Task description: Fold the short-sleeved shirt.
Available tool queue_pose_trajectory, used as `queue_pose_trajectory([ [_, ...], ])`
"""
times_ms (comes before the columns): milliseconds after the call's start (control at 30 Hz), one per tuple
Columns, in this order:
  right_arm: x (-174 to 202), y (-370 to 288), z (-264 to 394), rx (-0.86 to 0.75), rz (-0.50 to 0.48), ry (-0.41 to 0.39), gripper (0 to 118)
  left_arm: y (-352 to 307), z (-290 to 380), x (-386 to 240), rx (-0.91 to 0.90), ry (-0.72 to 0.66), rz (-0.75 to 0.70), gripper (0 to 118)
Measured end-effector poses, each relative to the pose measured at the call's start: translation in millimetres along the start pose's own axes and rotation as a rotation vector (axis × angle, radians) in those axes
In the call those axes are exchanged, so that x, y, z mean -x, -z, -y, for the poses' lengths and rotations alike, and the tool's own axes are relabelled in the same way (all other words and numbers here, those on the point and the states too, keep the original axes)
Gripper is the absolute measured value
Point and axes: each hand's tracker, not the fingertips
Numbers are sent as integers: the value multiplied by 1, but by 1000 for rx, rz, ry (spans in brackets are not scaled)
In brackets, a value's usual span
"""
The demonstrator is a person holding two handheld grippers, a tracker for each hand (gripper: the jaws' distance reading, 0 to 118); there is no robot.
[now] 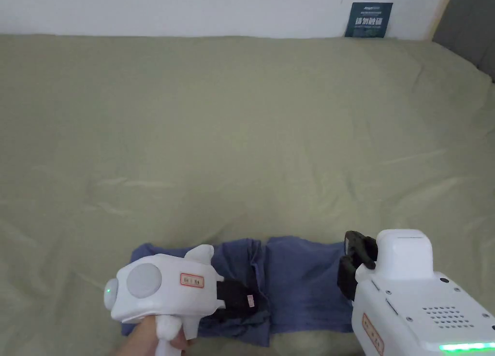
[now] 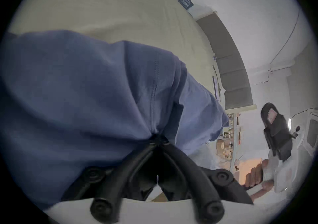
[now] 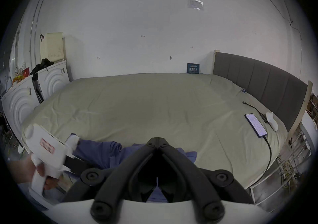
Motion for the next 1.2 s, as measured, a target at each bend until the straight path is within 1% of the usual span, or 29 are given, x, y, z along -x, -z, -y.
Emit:
queue_pose_trajectory([
  [33, 1, 1, 0, 2, 0, -2, 0, -9, -2, 0, 6, 18, -28, 0],
  [100, 5, 2, -2, 1, -2, -3, 0, -46, -6, -3, -60, 66, -14, 0],
  [200, 14, 3, -5, -9, -17, -3, 0, -111, -9, 6, -162, 59, 26, 0],
  [267, 21, 5, -8, -16, -32, -11, 0, -145, -9, 20, -219, 63, -52, 0],
  [300, 25, 6, -9, -19, -38, -18, 0, -160, -10, 29, -248, 81, -123, 0],
  [333, 29, 6, -10, -26, -47, -22, 0, -170, -10, 43, -258, 69, -167, 0],
  [400, 36, 9, -11, -30, -61, -26, 0, -178, -9, 58, -247, 9, -211, 0],
  [500, 44, 11, -12, -33, -68, -40, 0, -178, -8, 82, -237, -36, -201, 0],
  [533, 45, 12, -13, -32, -71, -45, 0, -176, -8, 87, -232, -47, -181, 7],
  [567, 46, 12, -13, -28, -72, -50, 0, -172, -8, 91, -204, -69, -113, 30],
  [600, 47, 14, -12, -27, -71, -54, 0, -169, -8, 97, -187, -74, -60, 71],
  [633, 47, 15, -12, -22, -68, -58, 0, -163, -9, 101, -174, -76, 11, 118],
  [667, 47, 15, -12, -18, -68, -62, 0, -155, -10, 105, -152, -92, 55, 116],
  [700, 47, 15, -11, -15, -66, -65, 0, -150, -7, 107, -146, -108, 92, 110],
  [733, 47, 16, -11, -11, -62, -69, 0, -145, -11, 113, -174, -127, 114, 109],
  [800, 46, 15, -10, -5, -55, -74, 0, -131, -12, 125, -151, -174, 162, 108],
  [833, 45, 15, -9, -2, -54, -74, 0, -128, -12, 129, -154, -186, 229, 101],
  [867, 44, 15, -9, 0, -53, -74, 0, -124, -12, 132, -147, -207, 281, 87],
  [900, 44, 15, -8, 3, -48, -78, 0, -115, -15, 120, -150, -228, 254, 58],
  [933, 43, 14, -8, 4, -45, -82, 0, -109, -14, 116, -155, -221, 227, 15],
  [967, 43, 14, -9, 5, -44, -83, 0, -102, -14, 111, -155, -195, 165, 15],
  [1000, 42, 13, -9, 5, -43, -82, 0, -94, -12, 107, -144, -154, 36, 11],
  [1033, 41, 12, -10, 4, -41, -82, 0, -89, -21, 117, -142, -146, -21, 11],
  [1067, 40, 10, -12, 0, -39, -83, 0, -95, -21, 121, -144, -169, 67, 11],
  [1100, 38, 7, -14, -7, -37, -83, 0, -103, -21, 118, -173, -206, 96, 11],
  [1200, 36, 4, -22, -30, -39, -84, 0, -134, -2, 86, -246, -167, 31, 11],
])
